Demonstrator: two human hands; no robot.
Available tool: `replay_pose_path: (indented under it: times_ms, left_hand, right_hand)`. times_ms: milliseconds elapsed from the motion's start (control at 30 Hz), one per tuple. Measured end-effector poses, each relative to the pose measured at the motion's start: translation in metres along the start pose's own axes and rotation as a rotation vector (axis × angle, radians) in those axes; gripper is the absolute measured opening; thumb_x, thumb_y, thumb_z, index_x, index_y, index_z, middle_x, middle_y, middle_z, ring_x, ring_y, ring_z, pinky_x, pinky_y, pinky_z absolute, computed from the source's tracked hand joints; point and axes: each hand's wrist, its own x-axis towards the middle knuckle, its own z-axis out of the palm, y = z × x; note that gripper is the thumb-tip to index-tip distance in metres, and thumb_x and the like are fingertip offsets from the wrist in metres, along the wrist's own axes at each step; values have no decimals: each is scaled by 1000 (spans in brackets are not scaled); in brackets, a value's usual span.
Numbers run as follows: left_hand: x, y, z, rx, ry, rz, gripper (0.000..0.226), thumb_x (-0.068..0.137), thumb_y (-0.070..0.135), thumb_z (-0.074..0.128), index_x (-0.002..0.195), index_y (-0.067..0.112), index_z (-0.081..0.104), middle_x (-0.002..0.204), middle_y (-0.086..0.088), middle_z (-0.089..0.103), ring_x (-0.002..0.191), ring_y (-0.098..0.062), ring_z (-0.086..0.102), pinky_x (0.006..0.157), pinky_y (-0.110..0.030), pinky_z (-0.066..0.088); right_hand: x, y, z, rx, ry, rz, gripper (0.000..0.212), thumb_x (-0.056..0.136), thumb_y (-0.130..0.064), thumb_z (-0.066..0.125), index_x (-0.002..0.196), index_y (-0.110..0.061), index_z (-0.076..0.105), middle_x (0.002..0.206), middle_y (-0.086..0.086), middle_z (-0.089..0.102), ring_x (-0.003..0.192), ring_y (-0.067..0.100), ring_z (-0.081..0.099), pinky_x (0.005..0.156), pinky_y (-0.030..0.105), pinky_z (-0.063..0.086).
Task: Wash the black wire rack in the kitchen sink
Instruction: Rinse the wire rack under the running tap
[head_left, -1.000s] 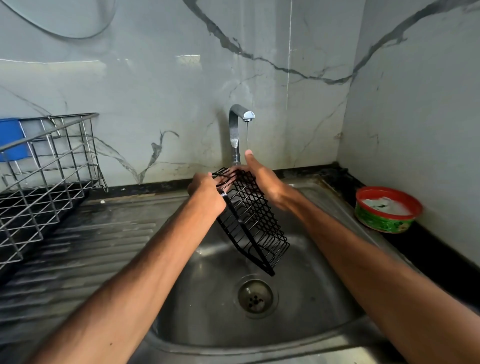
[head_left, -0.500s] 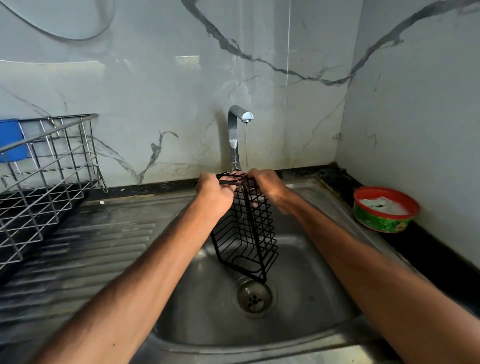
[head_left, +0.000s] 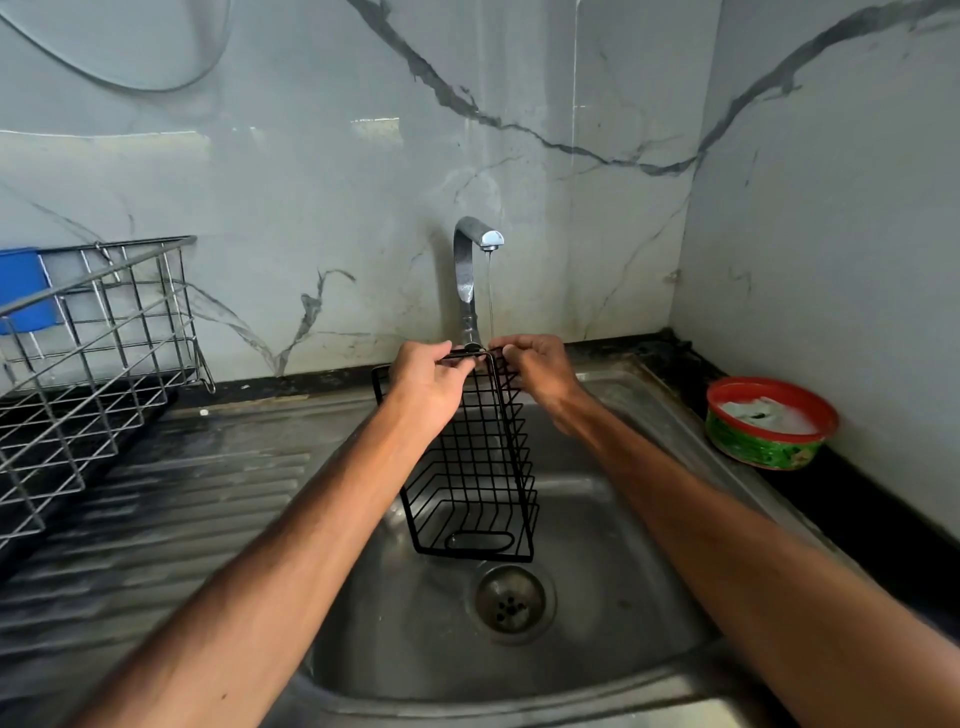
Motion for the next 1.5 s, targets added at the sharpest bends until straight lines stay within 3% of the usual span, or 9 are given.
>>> replay_pose_path:
  times_ms: [133,367,533,633,833,967,1133,1333,1500]
  left_hand:
    - [2,5,1,40,41,67,15,93,-20,50,99,-8,56,119,-22,55,111,-33,57,113,-50,44]
    - [5,10,1,32,150,95,46,88,-23,46,132,-8,50,134,-25,50,121,-41,58,94,-57,55]
    - [-4,11,0,25,131,95,44,91,-22,47,132,-6,51,132,-21,48,118,-35,57,102,-53,52]
    - [-5,14,-1,-3,122,85,45,92,-22,46,134,-6,50,132,-21,48,118,-35,56,104,-54,51]
    - [-9,16,2,72,139,90,42,92,-22,42,131,-8,50,130,-24,50,94,-34,60,87,-49,57]
    - [-5,24,3,111,177,84,32,94,-19,43,122,-7,54,129,-25,50,111,-39,58,98,-52,55]
    - [-5,35,-1,163,205,37,16,100,-11,39,96,-3,52,110,-19,54,82,-30,57,83,-46,60]
    - [-13,38,-7,221,250,19,17,108,5,35,101,-2,48,92,-21,57,50,-28,67,58,-36,60]
    - [-11,45,-20,192,240,-41,22,110,10,38,93,1,48,87,-20,52,62,-30,63,40,-31,57]
  right_hand:
    - [4,1,8,60,-16,-63,24,101,-6,52,108,-6,75,103,11,75,89,20,64,90,43,54]
    - [23,-18,11,-8,-324,118,57,105,-52,33,108,-17,78,126,13,67,113,25,58,107,51,40]
    - [9,0,1,147,-430,237,71,105,-58,9,124,-16,63,115,6,69,106,17,63,97,39,44]
    - [0,24,-13,0,-538,354,92,93,-77,4,141,-14,51,134,14,62,128,30,56,112,50,38]
    - [2,-3,-11,-12,-419,312,101,91,-79,4,144,-6,48,119,13,66,108,27,62,82,36,49]
    - [15,-15,-5,84,-400,218,94,94,-76,9,131,-7,61,127,18,67,125,36,58,107,49,44]
    - [-8,16,-11,68,-645,400,100,86,-84,2,155,-17,28,151,18,43,142,35,39,114,55,28]
    - [-22,32,-20,38,-746,508,113,76,-95,29,160,-19,18,161,14,27,147,38,29,112,68,26]
    - [-30,27,-32,-229,-729,269,59,77,-39,84,130,-26,61,130,5,65,115,21,65,98,47,55]
